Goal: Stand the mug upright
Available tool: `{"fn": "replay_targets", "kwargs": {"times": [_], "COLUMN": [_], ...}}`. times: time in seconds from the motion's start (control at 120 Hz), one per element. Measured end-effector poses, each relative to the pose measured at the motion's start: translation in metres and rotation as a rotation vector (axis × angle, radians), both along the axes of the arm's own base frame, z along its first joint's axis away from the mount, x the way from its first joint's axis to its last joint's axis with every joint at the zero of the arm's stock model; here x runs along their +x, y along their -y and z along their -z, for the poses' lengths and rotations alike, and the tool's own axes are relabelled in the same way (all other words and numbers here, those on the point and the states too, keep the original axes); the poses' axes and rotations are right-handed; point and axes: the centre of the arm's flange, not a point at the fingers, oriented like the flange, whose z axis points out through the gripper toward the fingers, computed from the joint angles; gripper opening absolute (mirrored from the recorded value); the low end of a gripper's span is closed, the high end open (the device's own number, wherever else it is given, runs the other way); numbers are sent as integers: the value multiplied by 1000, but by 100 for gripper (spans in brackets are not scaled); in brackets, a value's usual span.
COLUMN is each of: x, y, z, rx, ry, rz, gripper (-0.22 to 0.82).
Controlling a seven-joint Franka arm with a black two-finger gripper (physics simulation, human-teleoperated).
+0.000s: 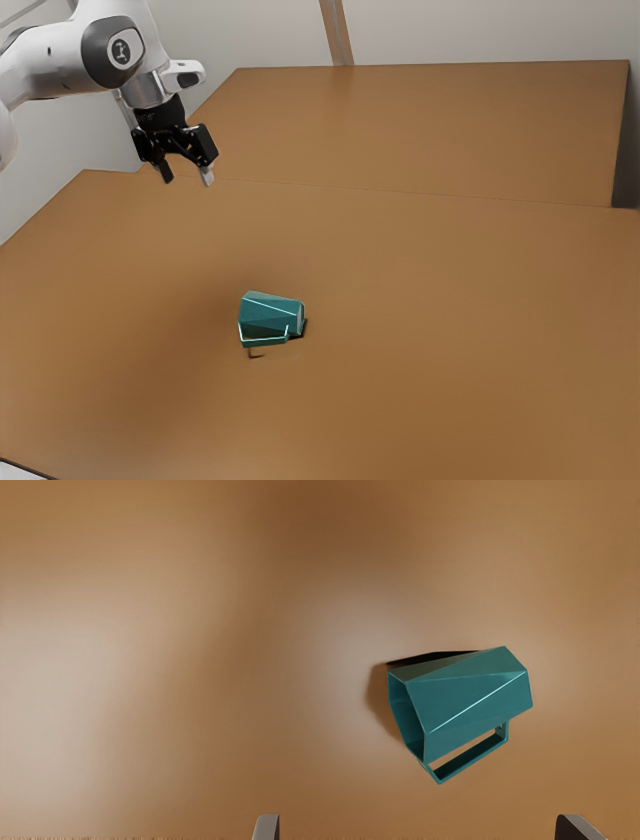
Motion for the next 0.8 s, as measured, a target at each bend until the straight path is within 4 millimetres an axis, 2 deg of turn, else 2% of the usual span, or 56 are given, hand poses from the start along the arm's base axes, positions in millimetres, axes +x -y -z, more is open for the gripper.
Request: {"fn": "replay_targets", "kwargs": {"times": [0.225, 0.367, 0.492, 0.567, 0.8], "x": [-1, -4, -15, -24, -52], "y": [0, 5, -8, -8, -3], "z": [0, 11, 38, 55, 143], "rx": [-1, -29, -140, -193, -394], "ry": [-4, -28, -65, -73, -92], "rz": [5, 6, -53, -78, -170], "gripper": [60, 60, 60, 60, 60]}}
